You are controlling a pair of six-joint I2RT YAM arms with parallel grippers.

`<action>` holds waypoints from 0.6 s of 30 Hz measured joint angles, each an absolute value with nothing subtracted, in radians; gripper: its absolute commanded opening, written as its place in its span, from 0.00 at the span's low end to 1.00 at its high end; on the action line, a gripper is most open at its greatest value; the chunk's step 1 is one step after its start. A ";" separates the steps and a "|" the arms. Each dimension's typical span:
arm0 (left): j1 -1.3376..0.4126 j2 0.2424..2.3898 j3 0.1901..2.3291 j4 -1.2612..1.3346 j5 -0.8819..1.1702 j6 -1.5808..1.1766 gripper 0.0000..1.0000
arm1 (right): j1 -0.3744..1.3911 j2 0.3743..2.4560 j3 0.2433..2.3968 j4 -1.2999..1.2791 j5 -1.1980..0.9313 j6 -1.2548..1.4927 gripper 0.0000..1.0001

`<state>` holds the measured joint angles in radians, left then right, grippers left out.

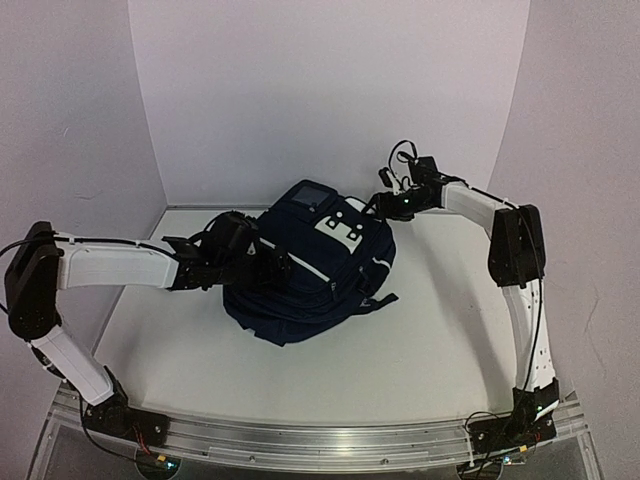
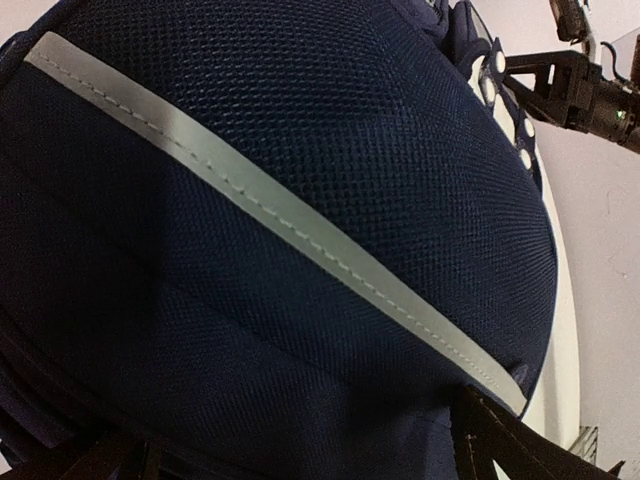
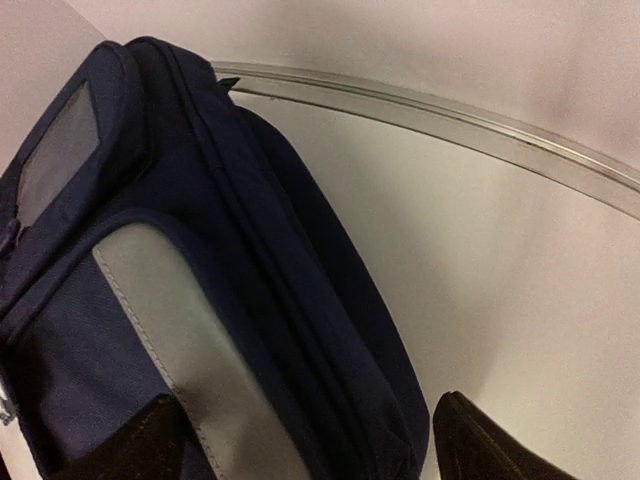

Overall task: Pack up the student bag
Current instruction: Adjust the student bag at the center of the board.

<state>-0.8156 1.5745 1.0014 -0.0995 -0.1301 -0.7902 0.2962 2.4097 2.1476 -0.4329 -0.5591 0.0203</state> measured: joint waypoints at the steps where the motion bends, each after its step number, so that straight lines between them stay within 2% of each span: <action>1: -0.812 1.577 1.018 -0.117 -0.127 -0.804 0.95 | 0.291 2.419 2.156 -0.440 -0.596 0.028 0.63; 5: -0.752 1.579 1.101 -0.204 -0.052 -0.899 0.84 | 0.273 2.417 2.139 -0.457 -0.729 0.056 0.37; 8: -0.661 1.602 1.182 -0.300 0.028 -0.962 0.71 | 0.245 2.372 2.042 -0.464 -0.825 0.108 0.28; 13: -0.524 1.699 1.321 -0.407 0.105 -0.994 0.50 | 0.236 2.220 1.803 -0.472 -0.900 0.149 0.22; 16: -0.496 1.750 1.377 -0.424 0.126 -0.962 0.42 | 0.243 2.097 1.608 -0.470 -0.924 0.147 0.21; 18: -0.493 1.777 1.417 -0.436 0.142 -0.924 0.41 | 0.245 2.021 1.491 -0.473 -0.937 0.148 0.24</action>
<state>-0.4928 1.7773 1.4174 -0.4356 0.1419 -0.9235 0.2447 2.0213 1.4910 -0.4725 -0.9368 0.1475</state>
